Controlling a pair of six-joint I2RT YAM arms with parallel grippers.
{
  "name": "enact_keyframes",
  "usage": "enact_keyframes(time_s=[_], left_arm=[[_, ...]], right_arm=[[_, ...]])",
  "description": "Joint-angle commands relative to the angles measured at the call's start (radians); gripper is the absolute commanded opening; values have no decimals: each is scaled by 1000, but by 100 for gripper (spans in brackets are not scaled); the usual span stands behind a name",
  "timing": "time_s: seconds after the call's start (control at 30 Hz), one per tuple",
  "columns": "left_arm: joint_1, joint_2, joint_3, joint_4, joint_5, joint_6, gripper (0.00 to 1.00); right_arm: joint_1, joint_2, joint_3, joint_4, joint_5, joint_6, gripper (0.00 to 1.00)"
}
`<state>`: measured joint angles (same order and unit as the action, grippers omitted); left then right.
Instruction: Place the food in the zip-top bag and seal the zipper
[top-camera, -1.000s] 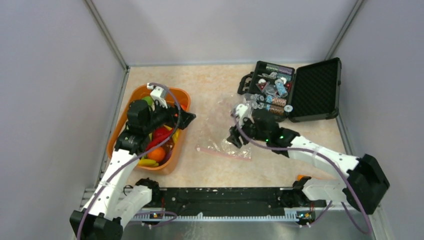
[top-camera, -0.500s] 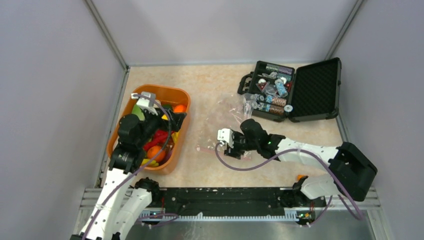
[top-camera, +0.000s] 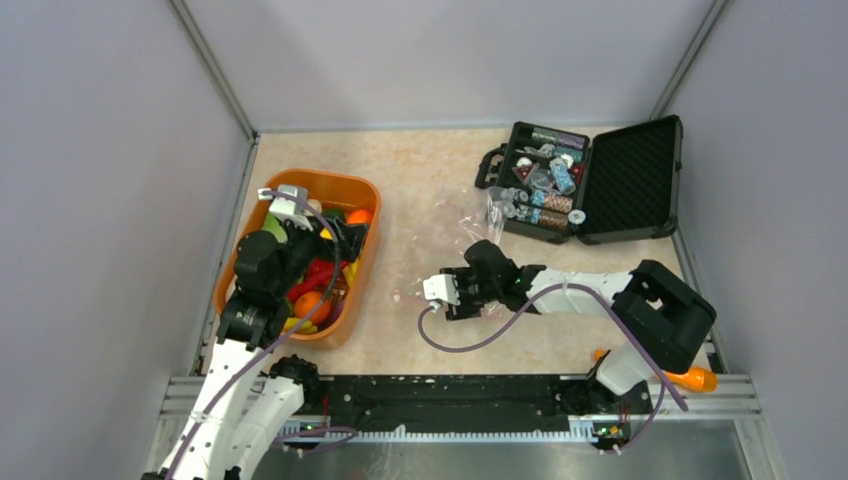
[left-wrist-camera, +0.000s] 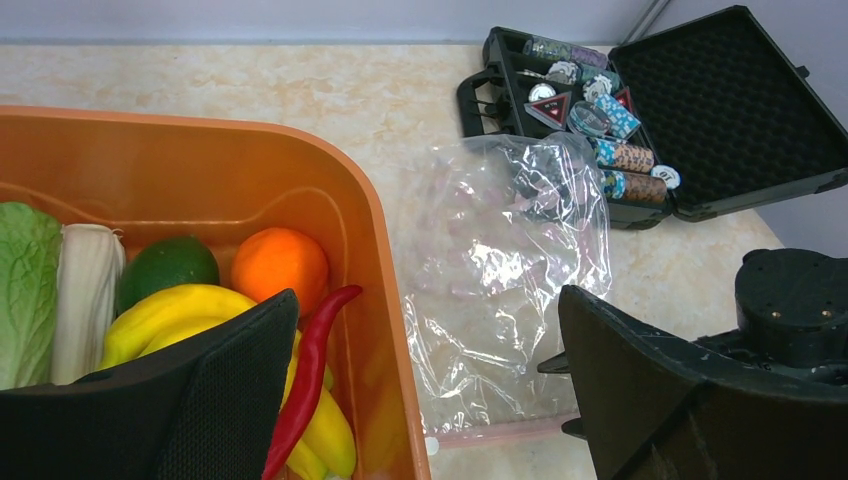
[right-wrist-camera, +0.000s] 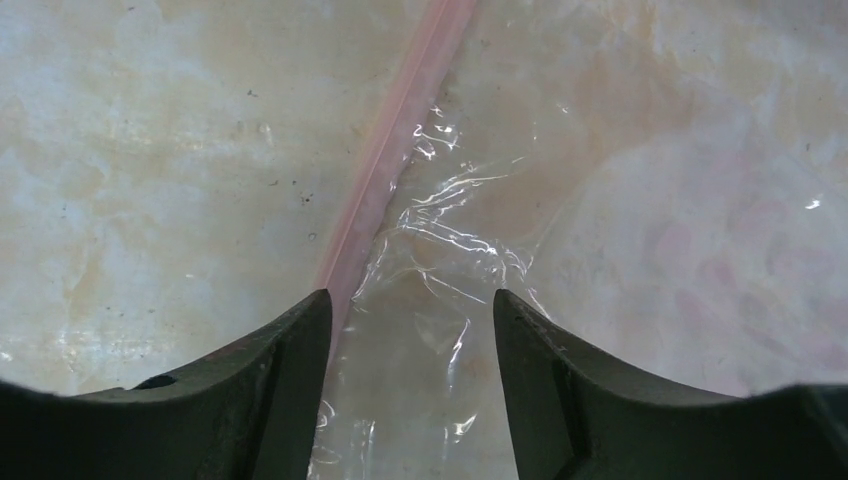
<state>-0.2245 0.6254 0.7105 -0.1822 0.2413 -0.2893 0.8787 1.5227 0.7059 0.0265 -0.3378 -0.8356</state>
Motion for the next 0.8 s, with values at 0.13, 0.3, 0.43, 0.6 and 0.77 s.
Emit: enact_keyframes(time_s=[0.13, 0.3, 0.43, 0.6, 0.77], left_arm=[[-3, -12, 15, 22, -14, 4, 99], [-3, -11, 11, 24, -14, 4, 99], [-3, -7, 10, 26, -10, 1, 99], [-2, -4, 6, 26, -11, 1, 99], [-2, -7, 3, 21, -14, 2, 99]], right_arm=[[-42, 36, 59, 16, -47, -52, 47], [-62, 65, 72, 0, -63, -45, 38], [-64, 72, 61, 15, -73, -39, 25], [-65, 78, 51, 45, -60, -29, 9], [-65, 80, 52, 52, -74, -2, 0]])
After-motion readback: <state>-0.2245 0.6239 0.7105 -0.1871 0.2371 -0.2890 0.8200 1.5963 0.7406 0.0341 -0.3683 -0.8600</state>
